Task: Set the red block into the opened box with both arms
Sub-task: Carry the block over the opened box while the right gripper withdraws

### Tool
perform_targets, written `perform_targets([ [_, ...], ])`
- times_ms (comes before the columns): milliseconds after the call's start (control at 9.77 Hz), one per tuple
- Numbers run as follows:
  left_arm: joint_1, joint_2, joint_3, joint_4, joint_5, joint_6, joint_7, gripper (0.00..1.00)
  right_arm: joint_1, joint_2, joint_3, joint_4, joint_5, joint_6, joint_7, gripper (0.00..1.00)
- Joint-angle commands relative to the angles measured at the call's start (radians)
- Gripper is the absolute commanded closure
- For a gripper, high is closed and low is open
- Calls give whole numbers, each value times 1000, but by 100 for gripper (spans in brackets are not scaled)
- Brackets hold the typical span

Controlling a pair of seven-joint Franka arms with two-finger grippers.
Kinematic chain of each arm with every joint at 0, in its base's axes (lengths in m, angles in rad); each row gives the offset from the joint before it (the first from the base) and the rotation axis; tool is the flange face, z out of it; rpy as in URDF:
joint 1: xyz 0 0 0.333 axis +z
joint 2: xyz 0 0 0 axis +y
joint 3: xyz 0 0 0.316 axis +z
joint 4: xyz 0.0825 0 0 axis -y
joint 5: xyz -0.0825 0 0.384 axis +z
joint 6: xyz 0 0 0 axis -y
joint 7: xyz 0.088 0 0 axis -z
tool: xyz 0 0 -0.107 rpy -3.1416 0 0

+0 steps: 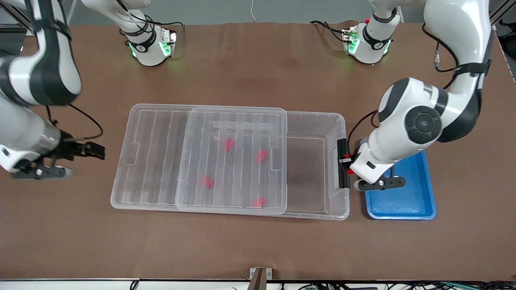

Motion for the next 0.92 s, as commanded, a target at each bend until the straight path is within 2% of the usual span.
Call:
perform_targets([
  [0, -22, 54, 4, 8, 1, 30, -36, 100, -16, -154, -27, -39, -4, -80, 27, 0],
  [205, -67, 85, 4, 5, 4, 59, -65, 100, -16, -229, -53, -38, -1, -182, 27, 0],
  [409, -89, 111, 6, -35, 7, 142, -118, 100, -18, -238, -81, 56, 1, -306, 22, 0],
  [614, -128, 142, 6, -101, 111, 211, -169, 100, -42, -231, -103, 53, -1, -302, 112, 0],
  [819, -131, 174, 4, -144, 127, 269, -177, 100, -42, -231, -103, 4, -5, -251, 93, 0],
])
